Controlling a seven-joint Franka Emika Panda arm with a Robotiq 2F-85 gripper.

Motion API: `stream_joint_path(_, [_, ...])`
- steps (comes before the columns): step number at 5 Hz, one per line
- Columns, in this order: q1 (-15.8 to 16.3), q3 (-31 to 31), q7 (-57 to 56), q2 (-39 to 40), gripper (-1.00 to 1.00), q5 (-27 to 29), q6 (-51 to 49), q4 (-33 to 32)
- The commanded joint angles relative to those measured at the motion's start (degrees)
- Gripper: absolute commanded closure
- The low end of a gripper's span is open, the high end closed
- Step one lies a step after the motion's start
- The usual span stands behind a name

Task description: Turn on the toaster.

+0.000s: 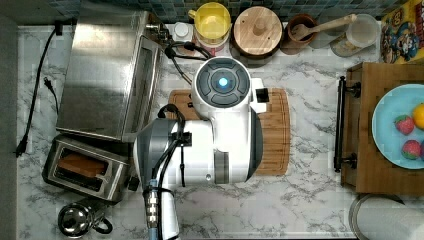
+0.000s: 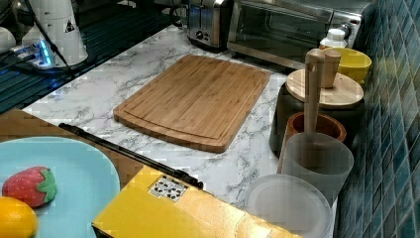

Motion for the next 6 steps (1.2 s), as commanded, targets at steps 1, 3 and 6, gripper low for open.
stream_joint_path(1, [5.72, 6.22, -3.73, -6.08, 1.0, 0.59, 5.69, -9.04])
stream_joint_path(3, [6.46, 9.74, -2.28, -6.67, 1.0, 3.5, 7.97, -14.02])
stream_joint_path(6, [6.83, 15.15, 2.15, -16.76, 1.0, 7.49, 10.63, -25.72])
